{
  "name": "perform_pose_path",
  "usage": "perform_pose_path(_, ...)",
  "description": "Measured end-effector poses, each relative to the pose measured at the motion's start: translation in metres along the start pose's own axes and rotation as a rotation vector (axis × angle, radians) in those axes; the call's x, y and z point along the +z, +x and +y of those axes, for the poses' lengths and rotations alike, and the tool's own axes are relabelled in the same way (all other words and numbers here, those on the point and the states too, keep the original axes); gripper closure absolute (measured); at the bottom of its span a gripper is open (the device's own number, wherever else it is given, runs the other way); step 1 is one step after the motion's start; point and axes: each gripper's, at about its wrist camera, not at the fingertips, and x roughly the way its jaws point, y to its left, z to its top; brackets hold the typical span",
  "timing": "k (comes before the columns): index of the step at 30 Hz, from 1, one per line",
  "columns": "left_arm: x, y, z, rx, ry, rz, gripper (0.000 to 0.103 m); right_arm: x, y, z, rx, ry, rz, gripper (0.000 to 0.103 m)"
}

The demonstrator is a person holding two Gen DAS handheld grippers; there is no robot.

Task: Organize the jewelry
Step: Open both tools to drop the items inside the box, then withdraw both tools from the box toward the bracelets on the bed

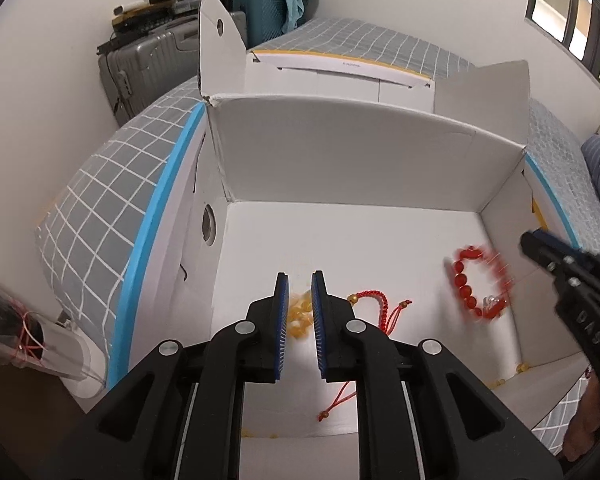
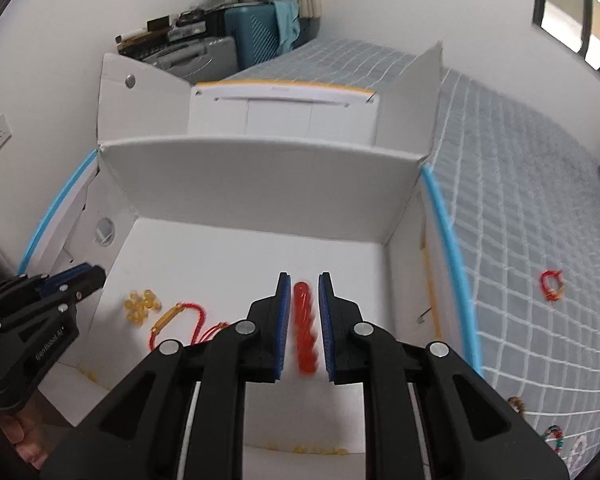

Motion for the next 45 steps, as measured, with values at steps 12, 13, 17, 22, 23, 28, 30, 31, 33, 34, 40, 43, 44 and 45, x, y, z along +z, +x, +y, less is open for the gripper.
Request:
perform_pose_path(12, 0.001, -0.025, 0.001, 0.004, -0.022, -0.072, 0.034, 0.006, -0.033, -0.001, -0.051, -0.001, -0.124, 0.023)
perform_pose_path(13, 0.001, -0.028, 0.0, 0.002, -0.024, -0.078, 0.032, 0.006, -0.036, -0.001, -0.076, -0.001, -0.143, 0.018)
perform_pose_path(17, 0.002, -0.04, -0.002, 0.002, -0.029, -0.125, 0.017, 0.006, -0.044, -0.007, -0.112, 0.005, -0.173, 0.011)
perform_pose_path(22, 0.002, -0.045, -0.01, -0.005, -0.033, -0.136, 0.011, 0.002, -0.05, -0.021, -0.142, 0.013, -0.173, 0.009)
perform_pose_path(23, 0.002, -0.046, -0.012, -0.008, -0.034, -0.136, 0.009, 0.001, -0.051, -0.025, -0.144, 0.022, -0.17, 0.009)
perform_pose_path(28, -0.003, -0.057, -0.024, -0.024, -0.027, -0.16, 0.006, -0.006, -0.062, -0.038, -0.157, 0.045, -0.17, 0.009)
perform_pose_path(30, -0.005, -0.061, -0.031, -0.032, -0.019, -0.164, 0.006, -0.011, -0.069, -0.045, -0.173, 0.05, -0.174, 0.009)
perform_pose_path(31, -0.006, -0.063, -0.034, -0.034, -0.015, -0.167, 0.006, -0.013, -0.071, -0.048, -0.178, 0.052, -0.174, 0.009)
perform_pose_path(33, -0.008, -0.067, -0.042, -0.043, -0.009, -0.171, 0.006, -0.018, -0.078, -0.056, -0.181, 0.06, -0.173, 0.009)
perform_pose_path(34, -0.009, -0.071, -0.048, -0.054, -0.005, -0.176, 0.006, -0.02, -0.081, -0.059, -0.186, 0.064, -0.172, 0.009)
perform_pose_path(40, -0.019, -0.091, -0.084, -0.102, 0.031, -0.203, 0.006, -0.034, -0.104, -0.089, -0.208, 0.1, -0.175, 0.009)
perform_pose_path(43, -0.024, -0.099, -0.106, -0.124, 0.058, -0.207, 0.006, -0.043, -0.113, -0.108, -0.213, 0.125, -0.163, 0.009)
perform_pose_path(44, -0.026, -0.102, -0.114, -0.133, 0.071, -0.209, 0.006, -0.046, -0.117, -0.116, -0.214, 0.137, -0.158, 0.009)
perform_pose_path(45, -0.029, -0.105, -0.121, -0.146, 0.082, -0.213, 0.006, -0.05, -0.12, -0.123, -0.216, 0.148, -0.154, 0.009)
